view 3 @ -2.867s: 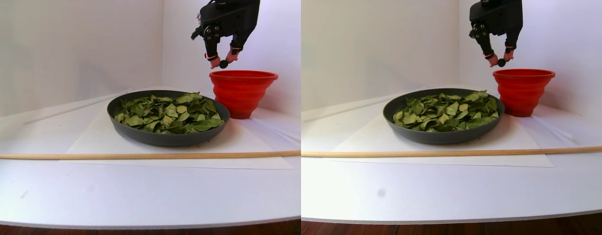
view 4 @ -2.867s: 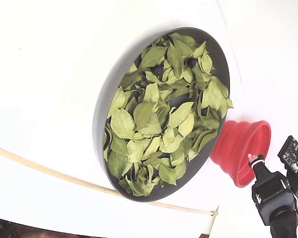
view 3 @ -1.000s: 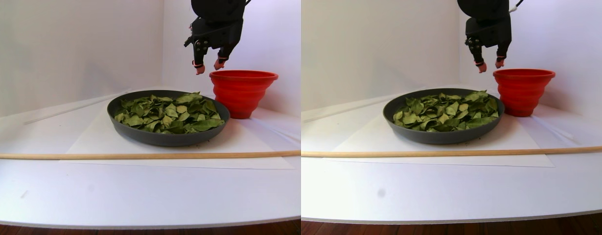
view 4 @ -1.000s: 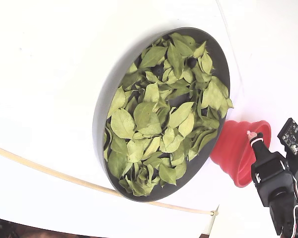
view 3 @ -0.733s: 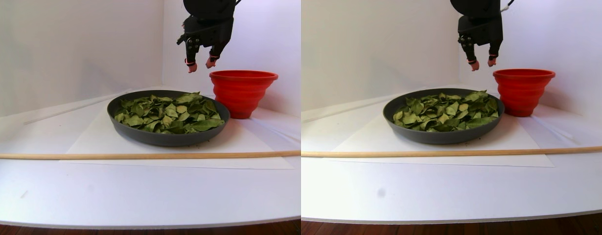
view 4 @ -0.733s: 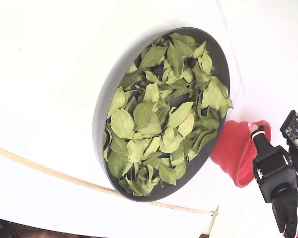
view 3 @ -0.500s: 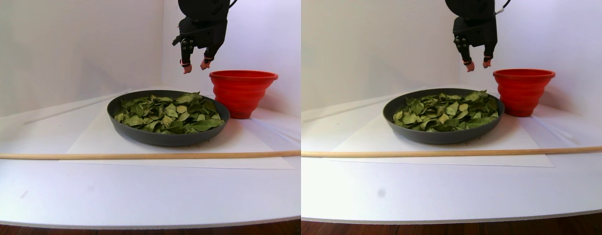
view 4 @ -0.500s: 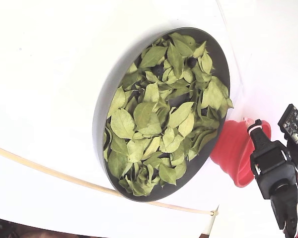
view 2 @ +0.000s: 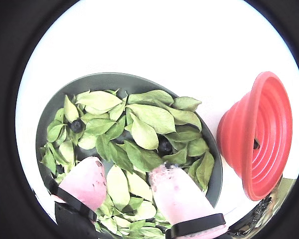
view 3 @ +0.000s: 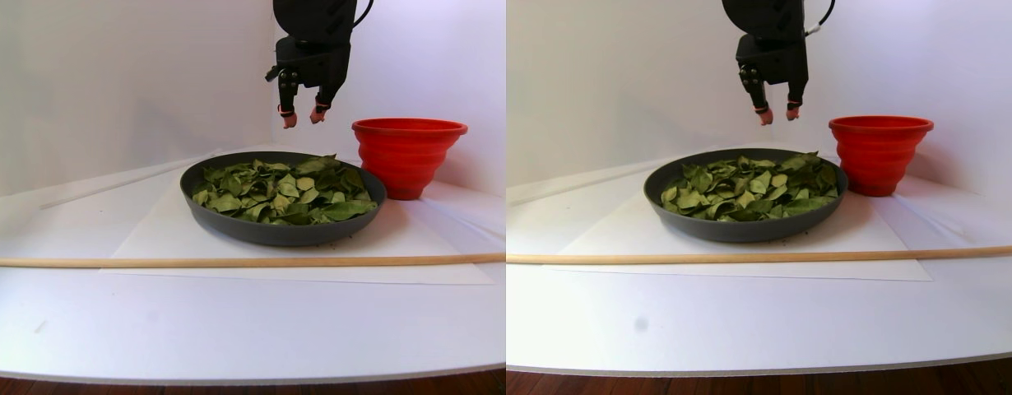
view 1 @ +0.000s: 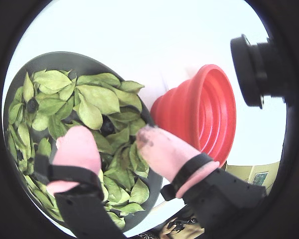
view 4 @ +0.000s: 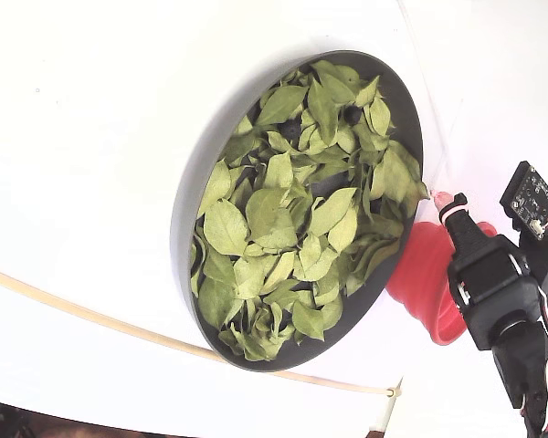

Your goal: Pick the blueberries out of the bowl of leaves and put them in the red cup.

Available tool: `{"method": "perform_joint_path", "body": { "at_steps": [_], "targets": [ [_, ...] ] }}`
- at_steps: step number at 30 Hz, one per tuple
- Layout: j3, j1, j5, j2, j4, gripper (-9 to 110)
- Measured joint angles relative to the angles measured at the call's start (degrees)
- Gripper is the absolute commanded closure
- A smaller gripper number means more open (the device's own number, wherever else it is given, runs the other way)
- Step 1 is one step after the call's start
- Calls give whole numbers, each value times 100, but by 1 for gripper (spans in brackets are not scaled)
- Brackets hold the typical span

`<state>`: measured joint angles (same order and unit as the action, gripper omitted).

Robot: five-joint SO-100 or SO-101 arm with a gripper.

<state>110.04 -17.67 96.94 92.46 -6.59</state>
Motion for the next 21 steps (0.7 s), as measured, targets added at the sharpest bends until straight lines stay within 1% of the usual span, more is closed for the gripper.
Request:
{"method": "perform_joint_path", "body": {
  "at_steps": [14, 21],
  "targets": [
    [0, 352, -70, 0, 53, 85],
    [-62, 510, -141, -290, 53, 85]
  ]
}}
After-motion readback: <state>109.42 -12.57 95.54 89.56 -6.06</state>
